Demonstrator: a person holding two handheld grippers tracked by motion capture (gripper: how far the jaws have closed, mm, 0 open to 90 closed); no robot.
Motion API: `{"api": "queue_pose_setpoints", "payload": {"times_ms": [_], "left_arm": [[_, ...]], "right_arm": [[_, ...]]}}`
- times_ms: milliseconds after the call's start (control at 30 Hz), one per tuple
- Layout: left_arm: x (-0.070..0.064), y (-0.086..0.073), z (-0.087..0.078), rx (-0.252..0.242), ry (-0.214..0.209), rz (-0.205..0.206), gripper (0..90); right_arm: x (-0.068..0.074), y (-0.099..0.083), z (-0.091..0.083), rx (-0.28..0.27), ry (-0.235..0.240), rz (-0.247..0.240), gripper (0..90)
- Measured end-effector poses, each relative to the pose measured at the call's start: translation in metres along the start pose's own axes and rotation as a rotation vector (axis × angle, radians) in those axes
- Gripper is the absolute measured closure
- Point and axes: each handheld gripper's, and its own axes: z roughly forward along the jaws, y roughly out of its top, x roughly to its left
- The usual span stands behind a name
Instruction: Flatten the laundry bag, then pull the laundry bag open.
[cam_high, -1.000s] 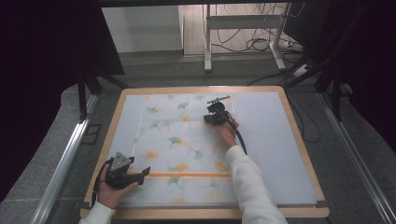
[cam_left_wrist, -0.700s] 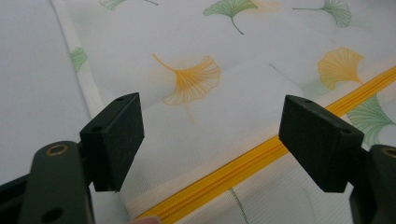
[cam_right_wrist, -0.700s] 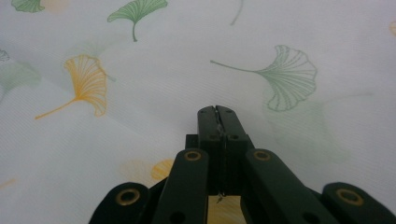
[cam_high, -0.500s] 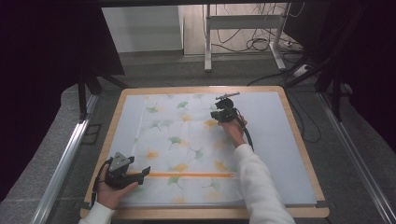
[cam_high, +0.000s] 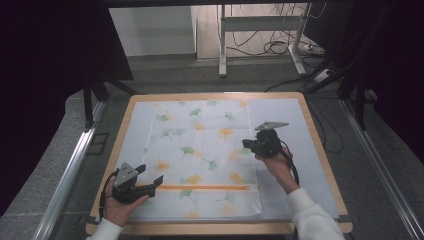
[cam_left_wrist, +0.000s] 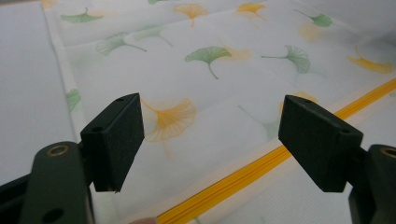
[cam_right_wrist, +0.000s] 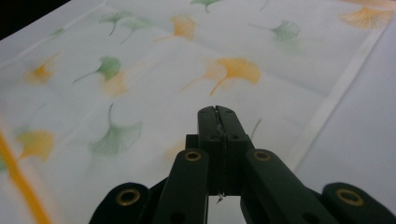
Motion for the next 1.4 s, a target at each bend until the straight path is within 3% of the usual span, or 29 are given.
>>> {"api": "queue_pose_setpoints", "payload": {"times_ms": [167, 333, 567, 633, 833, 1267, 1400], "left_arm": [[-0.013, 0.007, 0.003, 0.000, -0.033, 0.014, 21.5], [-0.022, 0.012, 0.010, 0.028, -0.056, 0.022, 21.0], [-0.025, 0.019, 0.019, 0.043, -0.078, -0.005, 21.7], [-0.027, 0.022, 0.020, 0.046, -0.082, 0.005, 21.7], [-0.027, 0.024, 0.018, 0.036, -0.091, 0.004, 21.5], [-0.031, 0.033, 0.023, 0.019, -0.103, 0.047, 20.4], [-0.032, 0.034, 0.022, 0.010, -0.123, 0.034, 20.4]], "right_arm": [[0.019, -0.029, -0.025, -0.007, 0.055, -0.038, 88.6], [0.035, -0.060, -0.044, -0.006, 0.111, -0.035, 88.6], [0.053, -0.091, -0.063, -0.002, 0.122, -0.035, 88.6], [0.059, -0.097, -0.063, 0.008, 0.117, -0.037, 88.7], [0.071, -0.098, -0.059, 0.016, 0.124, -0.057, 88.6], [0.073, -0.096, -0.050, 0.039, 0.099, -0.069, 88.6], [0.075, -0.097, -0.051, 0.047, 0.090, -0.088, 88.7]]}}
